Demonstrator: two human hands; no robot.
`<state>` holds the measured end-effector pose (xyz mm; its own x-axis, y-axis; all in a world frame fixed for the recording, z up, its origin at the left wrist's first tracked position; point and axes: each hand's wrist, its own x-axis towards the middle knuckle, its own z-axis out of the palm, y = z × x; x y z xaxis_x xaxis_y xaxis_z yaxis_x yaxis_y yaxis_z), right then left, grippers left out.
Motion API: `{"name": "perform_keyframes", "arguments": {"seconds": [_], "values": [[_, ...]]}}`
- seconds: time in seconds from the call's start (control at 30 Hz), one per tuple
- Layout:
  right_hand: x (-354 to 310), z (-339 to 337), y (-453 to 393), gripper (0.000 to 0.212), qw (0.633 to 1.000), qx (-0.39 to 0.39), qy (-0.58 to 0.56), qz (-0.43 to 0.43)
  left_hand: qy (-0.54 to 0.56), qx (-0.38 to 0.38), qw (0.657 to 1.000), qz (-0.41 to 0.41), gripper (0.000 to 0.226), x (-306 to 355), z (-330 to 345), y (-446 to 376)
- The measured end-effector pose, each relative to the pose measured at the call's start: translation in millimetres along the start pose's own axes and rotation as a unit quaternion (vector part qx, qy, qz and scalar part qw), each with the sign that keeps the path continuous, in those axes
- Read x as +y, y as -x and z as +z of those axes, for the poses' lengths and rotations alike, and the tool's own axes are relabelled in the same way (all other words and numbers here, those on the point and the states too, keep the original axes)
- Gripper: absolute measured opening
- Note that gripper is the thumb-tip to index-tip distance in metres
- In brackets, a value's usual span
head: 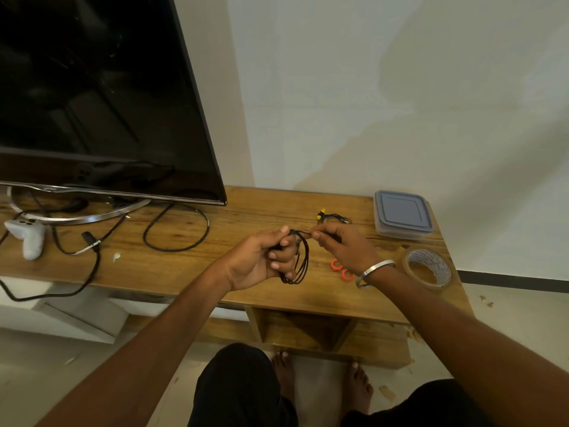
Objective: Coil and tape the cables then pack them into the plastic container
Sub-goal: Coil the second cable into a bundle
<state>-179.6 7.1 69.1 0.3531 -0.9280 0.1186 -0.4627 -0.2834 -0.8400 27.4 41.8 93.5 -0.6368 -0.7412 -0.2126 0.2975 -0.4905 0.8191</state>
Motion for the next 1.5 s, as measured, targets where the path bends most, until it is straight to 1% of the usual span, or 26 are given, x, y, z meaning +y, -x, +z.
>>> {"name": "perform_keyframes", "arguments": {"seconds": [0.1,0.23,0.33,0.4,0.5,0.57,0.67,0.73,0.97,1.1,1.2,1.33,1.5], "values": [[-0.4,8.7,2.9,0.021,1.0,-0.013,-0.002,0.008,0.066,-0.011,0.997,0.027,0.031,0.8,3.7,-3.5],[-3.7,19.8,7.7,0.025,0.997,-0.036,-0.06,0.014,0.128,-0.015,0.989,0.066,0.034,3.8,11.4,-7.5],[-3.8,29.1,9.4,0.023,0.993,-0.052,-0.1,0.043,0.154,-0.005,0.983,0.095,0.036,6.5,14.4,-10.4],[-4.8,34.9,11.3,0.023,0.987,-0.075,-0.127,0.067,0.156,0.016,0.981,0.118,0.036,8.1,14.2,-12.4],[-9.4,41.9,15.4,0.022,0.975,-0.123,-0.167,0.075,0.136,0.073,0.976,0.154,0.035,8.4,12.9,-14.7],[-12.0,45.4,16.3,0.02,0.974,-0.13,-0.169,0.076,0.104,0.115,0.973,0.172,0.036,7.6,12.2,-16.2],[-12.2,47.0,15.0,0.024,0.976,-0.123,-0.163,0.077,0.063,0.165,0.966,0.188,0.036,5.8,9.0,-17.6],[-11.5,46.2,14.2,0.025,0.978,-0.117,-0.158,0.074,0.06,0.179,0.962,0.198,0.036,4.3,5.6,-17.7],[-13.3,46.7,16.5,0.026,0.974,-0.115,-0.182,0.07,0.101,0.179,0.956,0.208,0.036,2.5,-2.2,-15.8],[-12.0,45.8,16.6,0.031,0.962,-0.123,-0.228,0.086,0.101,0.18,0.956,0.207,0.037,3.5,-4.1,-13.8],[-11.9,46.1,17.0,0.031,0.959,-0.122,-0.24,0.086,0.11,0.183,0.954,0.208,0.037,4.1,-4.9,-13.1],[-12.7,47.9,17.5,0.023,0.958,-0.075,-0.262,0.091,0.124,0.18,0.953,0.21,0.038,5.3,-5.8,-13.5],[-11.0,45.0,16.8,0.015,0.961,-0.021,-0.262,0.085,0.119,0.184,0.953,0.208,0.037,3.9,-8.6,-11.7]]}}
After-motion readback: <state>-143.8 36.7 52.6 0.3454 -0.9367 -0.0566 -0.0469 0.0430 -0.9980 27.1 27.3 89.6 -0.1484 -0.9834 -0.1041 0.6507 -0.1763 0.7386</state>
